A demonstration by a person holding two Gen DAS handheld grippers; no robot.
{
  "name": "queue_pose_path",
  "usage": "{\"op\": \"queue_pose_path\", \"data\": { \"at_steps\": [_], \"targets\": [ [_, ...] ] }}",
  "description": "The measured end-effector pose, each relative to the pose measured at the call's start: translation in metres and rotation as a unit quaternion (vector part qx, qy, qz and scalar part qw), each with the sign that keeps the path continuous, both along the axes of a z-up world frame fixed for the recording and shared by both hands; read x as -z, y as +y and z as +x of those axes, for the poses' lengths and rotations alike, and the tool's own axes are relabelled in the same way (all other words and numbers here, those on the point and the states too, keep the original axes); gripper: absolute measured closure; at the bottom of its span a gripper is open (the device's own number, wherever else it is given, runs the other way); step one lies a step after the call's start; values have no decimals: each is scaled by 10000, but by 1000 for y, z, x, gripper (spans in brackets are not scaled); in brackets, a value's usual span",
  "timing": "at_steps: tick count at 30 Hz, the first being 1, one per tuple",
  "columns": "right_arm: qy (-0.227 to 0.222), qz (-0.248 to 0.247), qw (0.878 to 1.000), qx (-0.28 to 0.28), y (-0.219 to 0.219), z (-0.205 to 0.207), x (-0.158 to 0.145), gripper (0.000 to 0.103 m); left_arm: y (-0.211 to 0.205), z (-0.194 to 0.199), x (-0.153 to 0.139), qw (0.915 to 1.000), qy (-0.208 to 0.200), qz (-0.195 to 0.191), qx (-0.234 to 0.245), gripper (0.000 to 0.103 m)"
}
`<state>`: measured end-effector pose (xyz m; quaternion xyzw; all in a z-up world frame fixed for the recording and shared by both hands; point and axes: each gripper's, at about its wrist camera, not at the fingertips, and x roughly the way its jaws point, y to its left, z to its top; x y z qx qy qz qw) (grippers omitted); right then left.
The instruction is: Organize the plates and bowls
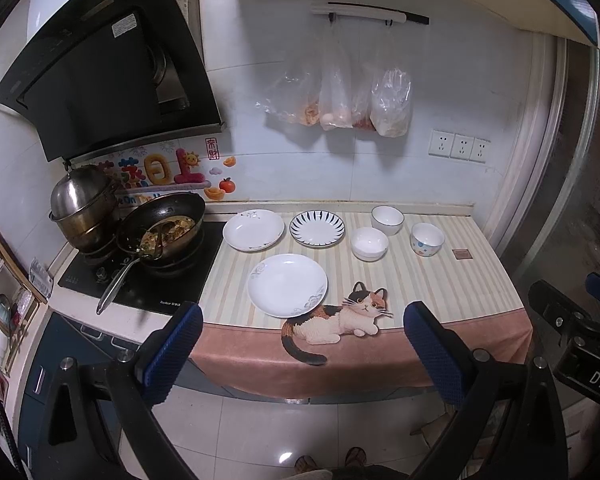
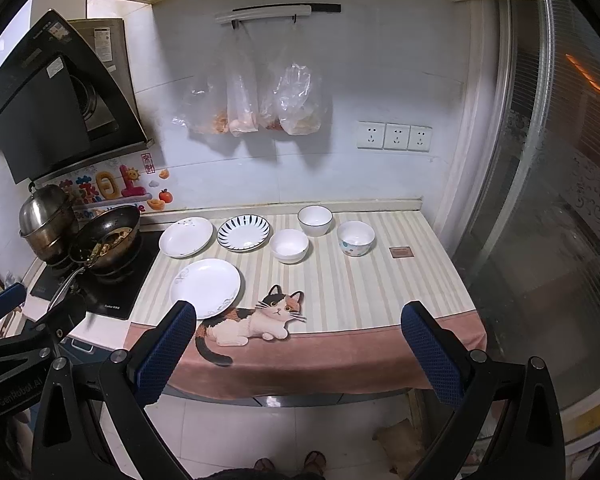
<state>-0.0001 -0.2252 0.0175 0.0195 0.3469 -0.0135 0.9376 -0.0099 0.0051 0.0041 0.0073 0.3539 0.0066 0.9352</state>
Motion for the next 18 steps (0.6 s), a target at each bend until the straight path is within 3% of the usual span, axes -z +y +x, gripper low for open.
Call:
{"op": "queue_pose_path", "data": {
  "at_steps": [18],
  "targets": [
    [2, 1, 10000, -12, 3, -1, 0, 0, 0, 1, -2, 10000, -41, -11, 6, 0]
  ]
}}
